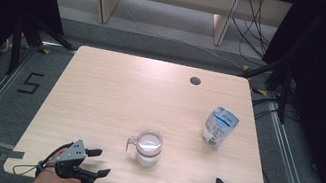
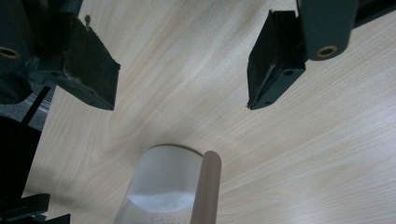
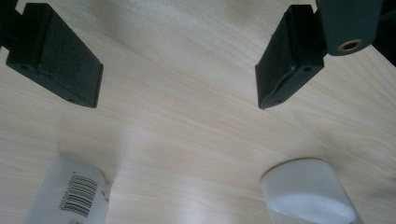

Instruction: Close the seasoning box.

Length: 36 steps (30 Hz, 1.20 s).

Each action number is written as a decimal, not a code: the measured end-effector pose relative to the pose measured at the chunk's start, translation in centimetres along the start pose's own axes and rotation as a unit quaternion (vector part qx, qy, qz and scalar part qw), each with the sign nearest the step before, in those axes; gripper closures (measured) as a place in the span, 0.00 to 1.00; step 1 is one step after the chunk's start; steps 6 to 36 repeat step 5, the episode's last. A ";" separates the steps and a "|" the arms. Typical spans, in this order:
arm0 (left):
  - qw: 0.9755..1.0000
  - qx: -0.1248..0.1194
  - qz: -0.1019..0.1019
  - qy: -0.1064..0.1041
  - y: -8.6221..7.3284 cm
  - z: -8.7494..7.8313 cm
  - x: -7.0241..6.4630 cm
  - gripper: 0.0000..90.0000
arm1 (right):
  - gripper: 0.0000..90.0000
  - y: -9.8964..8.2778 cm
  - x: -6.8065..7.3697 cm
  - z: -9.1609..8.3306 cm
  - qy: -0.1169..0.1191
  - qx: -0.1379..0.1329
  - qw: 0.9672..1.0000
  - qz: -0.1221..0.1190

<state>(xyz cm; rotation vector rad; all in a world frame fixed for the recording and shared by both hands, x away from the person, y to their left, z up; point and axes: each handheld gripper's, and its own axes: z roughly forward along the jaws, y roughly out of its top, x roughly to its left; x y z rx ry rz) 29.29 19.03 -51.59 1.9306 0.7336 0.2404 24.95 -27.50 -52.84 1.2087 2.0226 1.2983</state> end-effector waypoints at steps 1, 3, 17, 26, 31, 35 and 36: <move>1.000 -0.001 0.000 0.000 0.0 0.0 0.0 0.27 | 0.18 0.0 0.0 -0.1 -0.002 0.004 1.000 0.000; 1.000 -0.001 -0.001 -0.001 0.1 -0.1 0.0 0.27 | 0.18 0.0 0.0 -0.1 -0.002 0.002 1.000 -0.002; 1.000 -0.002 -0.003 0.000 0.1 -0.1 0.0 0.27 | 0.18 0.1 0.0 -0.1 -0.002 0.001 1.000 -0.002; 1.000 -0.002 -0.003 0.000 0.1 -0.1 0.0 0.27 | 0.18 0.1 0.0 -0.1 -0.002 0.001 1.000 -0.002; 1.000 -0.002 -0.003 0.000 0.1 -0.1 0.0 0.27 | 0.18 0.1 0.0 -0.1 -0.002 0.001 1.000 -0.002; 1.000 -0.002 -0.003 0.000 0.1 -0.1 0.0 0.27 | 0.18 0.1 0.0 -0.1 -0.002 0.001 1.000 -0.002; 1.000 -0.002 -0.003 0.000 0.1 -0.1 0.0 0.27 | 0.18 0.1 0.0 -0.1 -0.002 0.001 1.000 -0.002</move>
